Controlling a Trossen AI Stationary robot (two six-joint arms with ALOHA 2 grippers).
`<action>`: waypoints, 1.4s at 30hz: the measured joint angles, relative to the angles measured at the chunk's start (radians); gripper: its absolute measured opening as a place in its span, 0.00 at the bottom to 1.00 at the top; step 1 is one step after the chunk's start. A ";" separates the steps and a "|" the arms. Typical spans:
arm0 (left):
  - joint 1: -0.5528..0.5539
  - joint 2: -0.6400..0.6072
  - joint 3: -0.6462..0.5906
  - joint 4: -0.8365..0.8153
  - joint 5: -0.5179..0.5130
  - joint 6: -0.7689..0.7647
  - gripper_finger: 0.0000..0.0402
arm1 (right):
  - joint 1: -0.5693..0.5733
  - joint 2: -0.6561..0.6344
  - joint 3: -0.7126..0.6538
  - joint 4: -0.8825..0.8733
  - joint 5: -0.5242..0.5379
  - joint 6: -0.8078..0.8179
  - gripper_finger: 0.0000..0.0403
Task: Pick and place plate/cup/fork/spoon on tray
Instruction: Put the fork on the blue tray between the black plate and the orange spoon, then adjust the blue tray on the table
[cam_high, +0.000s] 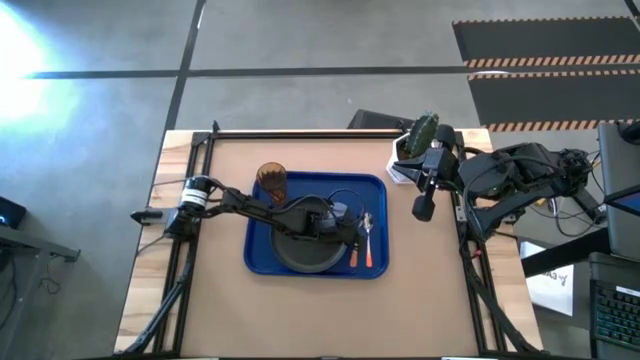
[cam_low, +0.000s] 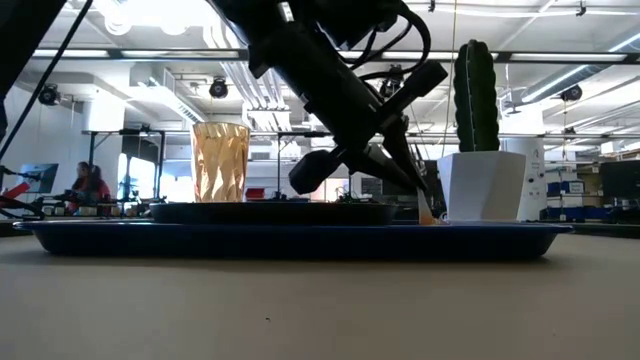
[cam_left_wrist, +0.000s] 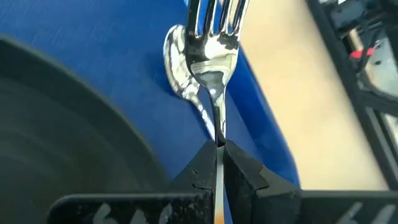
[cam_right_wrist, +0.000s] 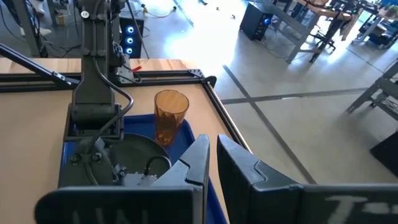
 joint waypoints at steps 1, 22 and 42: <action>0.001 0.000 -0.002 0.011 -0.005 0.000 0.00 | 0.000 0.000 0.000 0.000 0.000 0.000 0.06; 0.006 0.000 -0.009 0.011 -0.015 0.003 0.08 | 0.000 0.000 0.000 0.000 -0.001 -0.019 0.06; 0.023 -0.086 -0.005 0.162 0.083 0.202 0.20 | 0.000 0.000 0.000 -0.011 -0.002 0.000 0.06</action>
